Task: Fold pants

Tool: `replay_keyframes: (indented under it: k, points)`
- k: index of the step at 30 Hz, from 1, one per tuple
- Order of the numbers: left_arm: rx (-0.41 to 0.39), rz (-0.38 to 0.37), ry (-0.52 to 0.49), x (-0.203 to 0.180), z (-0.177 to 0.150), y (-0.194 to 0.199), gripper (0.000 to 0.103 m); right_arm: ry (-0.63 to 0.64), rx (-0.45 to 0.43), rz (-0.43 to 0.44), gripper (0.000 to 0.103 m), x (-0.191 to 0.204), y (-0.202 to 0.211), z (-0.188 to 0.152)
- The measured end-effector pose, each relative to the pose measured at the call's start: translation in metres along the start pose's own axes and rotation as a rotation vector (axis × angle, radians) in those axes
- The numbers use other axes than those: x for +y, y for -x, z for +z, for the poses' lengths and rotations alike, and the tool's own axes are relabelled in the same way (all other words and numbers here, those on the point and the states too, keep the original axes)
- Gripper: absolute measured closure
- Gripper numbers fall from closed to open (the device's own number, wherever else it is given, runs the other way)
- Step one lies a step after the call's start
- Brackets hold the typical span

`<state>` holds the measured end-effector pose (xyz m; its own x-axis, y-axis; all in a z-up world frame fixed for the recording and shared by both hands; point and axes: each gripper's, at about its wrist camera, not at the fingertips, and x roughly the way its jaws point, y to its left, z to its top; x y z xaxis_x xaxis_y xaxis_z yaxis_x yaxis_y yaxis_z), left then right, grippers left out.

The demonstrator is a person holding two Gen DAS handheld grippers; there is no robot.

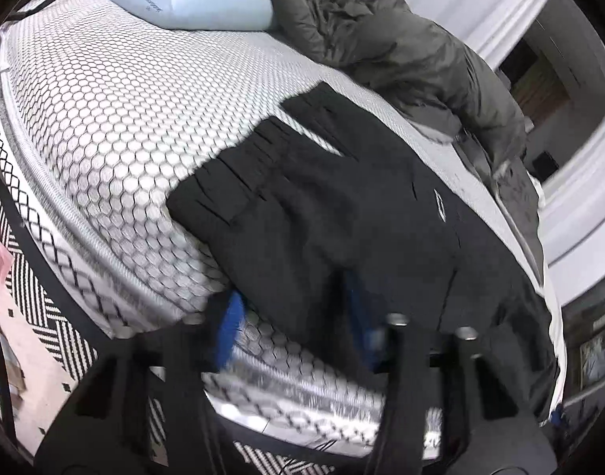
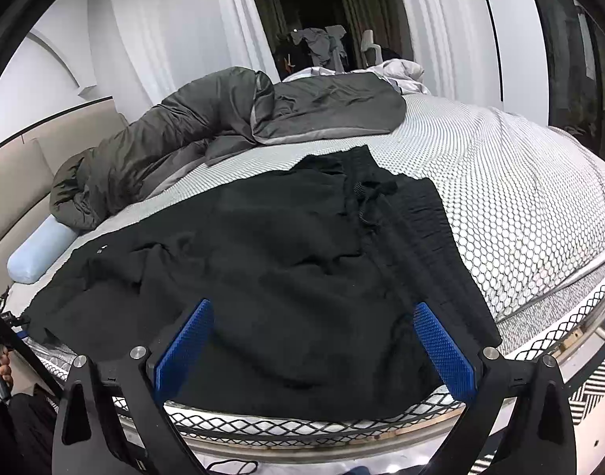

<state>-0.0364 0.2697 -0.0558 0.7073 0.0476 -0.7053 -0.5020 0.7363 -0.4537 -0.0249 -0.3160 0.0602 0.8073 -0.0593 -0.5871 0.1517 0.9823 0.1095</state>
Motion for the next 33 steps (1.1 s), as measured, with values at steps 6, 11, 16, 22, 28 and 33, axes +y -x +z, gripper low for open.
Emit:
replay_keyframes:
  k: [6, 11, 16, 22, 28, 33]
  points:
    - [-0.151, -0.036, 0.027, 0.007, 0.02, 0.016, 0.103, -0.056, 0.045, -0.017, 0.0, -0.016, -0.005, -0.005]
    - [-0.154, -0.015, 0.046, 0.015, 0.032, 0.011, 0.103, -0.175, 0.063, -0.034, 0.0, -0.046, -0.003, -0.018]
    - [-0.146, 0.008, 0.026, 0.011, 0.034, 0.006, 0.103, -0.305, 0.085, -0.037, 0.004, -0.077, -0.013, -0.034]
    - [-0.15, 0.008, 0.03, 0.007, 0.037, 0.009, 0.103, -0.33, 0.075, -0.02, 0.074, -0.083, -0.022, -0.009]
    - [-0.137, 0.036, 0.014, 0.01, 0.034, 0.011, 0.103, -0.318, 0.004, -0.069, 0.092, -0.093, 0.004, 0.002]
    - [-0.089, 0.06, 0.004, 0.015, 0.027, 0.0, 0.102, -0.316, 0.099, -0.115, 0.085, -0.105, -0.015, -0.01]
